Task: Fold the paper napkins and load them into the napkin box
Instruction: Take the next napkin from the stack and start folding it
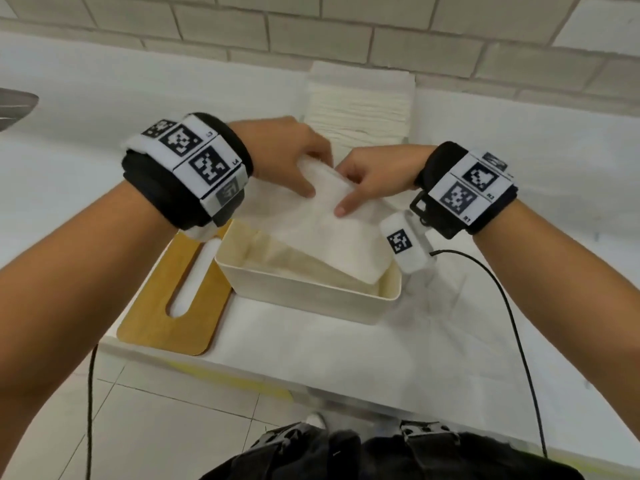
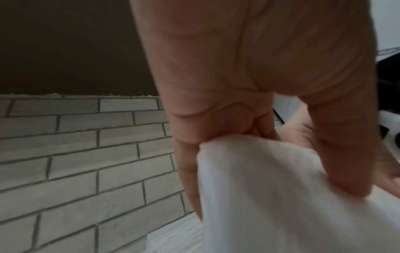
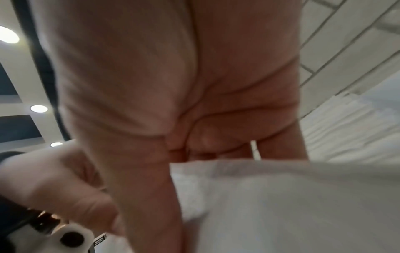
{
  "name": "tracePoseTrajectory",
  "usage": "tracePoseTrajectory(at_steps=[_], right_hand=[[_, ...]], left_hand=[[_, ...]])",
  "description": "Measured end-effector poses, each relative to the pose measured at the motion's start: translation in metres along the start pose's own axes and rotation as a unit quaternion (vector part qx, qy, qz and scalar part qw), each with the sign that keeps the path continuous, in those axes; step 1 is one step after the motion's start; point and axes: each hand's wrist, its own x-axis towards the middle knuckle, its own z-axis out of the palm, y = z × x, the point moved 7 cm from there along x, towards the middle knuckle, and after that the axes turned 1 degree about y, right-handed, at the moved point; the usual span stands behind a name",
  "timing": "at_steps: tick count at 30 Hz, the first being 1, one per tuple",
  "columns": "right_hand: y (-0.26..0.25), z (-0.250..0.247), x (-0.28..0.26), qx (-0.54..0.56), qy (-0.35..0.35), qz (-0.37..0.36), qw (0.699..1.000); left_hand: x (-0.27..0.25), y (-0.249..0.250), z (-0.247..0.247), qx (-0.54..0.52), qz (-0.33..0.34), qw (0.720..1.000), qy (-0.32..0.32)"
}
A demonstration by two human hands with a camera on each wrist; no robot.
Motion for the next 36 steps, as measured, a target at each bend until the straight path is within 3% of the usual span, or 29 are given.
tracePoseTrajectory(at_steps=[7, 10, 20, 26, 36], right_hand=[[0.013, 0.029, 0.007, 0.080, -0.074, 0.034, 0.994], [0.017, 0.035, 0.006, 0.065, -0.094, 0.056, 0.992], [0.020, 0.050, 0.002, -0.016, -0.161, 0.109, 0.981], [0.021, 0.051, 0.011, -0.088, -0.157, 0.137, 0.974], [0.007, 0.056, 0.012, -0.272, -0.133, 0.104, 0.947]], left_hand=[[-0.002, -0.019, 0.058, -0.075, -0.051, 0.979, -0.181], [-0.002, -0.024, 0.078, -0.087, -0.069, 0.967, -0.230], [0.002, -0.015, 0.087, -0.030, -0.058, 0.962, -0.265], [0.004, -0.004, 0.094, 0.074, -0.062, 0.954, -0.285], [0.003, -0.002, 0.110, 0.148, -0.096, 0.937, -0.300]])
